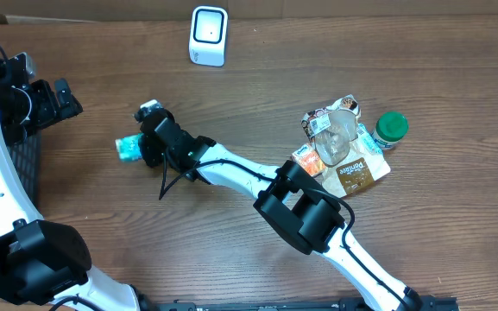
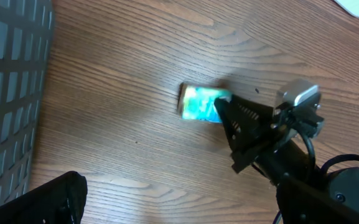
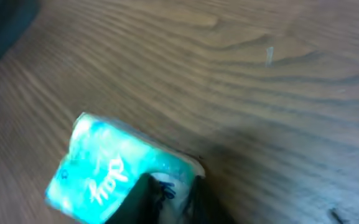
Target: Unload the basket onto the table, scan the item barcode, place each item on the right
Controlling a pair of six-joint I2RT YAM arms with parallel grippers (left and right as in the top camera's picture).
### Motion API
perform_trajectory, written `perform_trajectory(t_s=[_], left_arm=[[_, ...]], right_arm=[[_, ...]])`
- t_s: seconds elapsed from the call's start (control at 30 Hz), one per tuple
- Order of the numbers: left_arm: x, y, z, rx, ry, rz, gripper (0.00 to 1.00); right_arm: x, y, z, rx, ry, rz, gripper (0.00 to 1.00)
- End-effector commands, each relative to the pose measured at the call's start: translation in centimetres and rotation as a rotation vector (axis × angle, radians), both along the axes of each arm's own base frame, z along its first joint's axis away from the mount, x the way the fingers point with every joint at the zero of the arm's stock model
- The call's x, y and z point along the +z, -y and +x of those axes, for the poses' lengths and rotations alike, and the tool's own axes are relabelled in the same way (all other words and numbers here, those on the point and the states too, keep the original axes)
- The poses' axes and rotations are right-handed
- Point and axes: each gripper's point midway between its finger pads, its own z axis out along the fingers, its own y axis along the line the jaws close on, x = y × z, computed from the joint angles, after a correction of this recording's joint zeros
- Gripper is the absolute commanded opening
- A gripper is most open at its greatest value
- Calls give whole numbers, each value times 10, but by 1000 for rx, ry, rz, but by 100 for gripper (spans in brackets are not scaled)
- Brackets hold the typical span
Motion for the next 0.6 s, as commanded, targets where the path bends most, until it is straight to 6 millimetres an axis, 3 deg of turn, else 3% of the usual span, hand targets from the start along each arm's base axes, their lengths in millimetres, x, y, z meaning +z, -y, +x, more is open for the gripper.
perform_trajectory(t_s=[0.0,0.13,0.23,0.33,0.43,0.57], left_arm=[[2,4,2,-28,12,-1,100],[2,4,2,-29,12,-1,100],[2,4,2,-29,12,-1,100],[2,4,2,-28,12,-1,100],[2,4,2,-29,12,-1,100],[2,4,2,-29,12,-1,100]], right_arm=[[-5,-3,-19,64,-60,-18,4],[16,15,-9,28,-36,-67,4],[52,46,-2,-39,-31,-136,4],[73,78,-10,-82,-108,-196,4],[73,133,-29,-217,-302,-301,4],[46,187,-49,-327,-522,-410,4]])
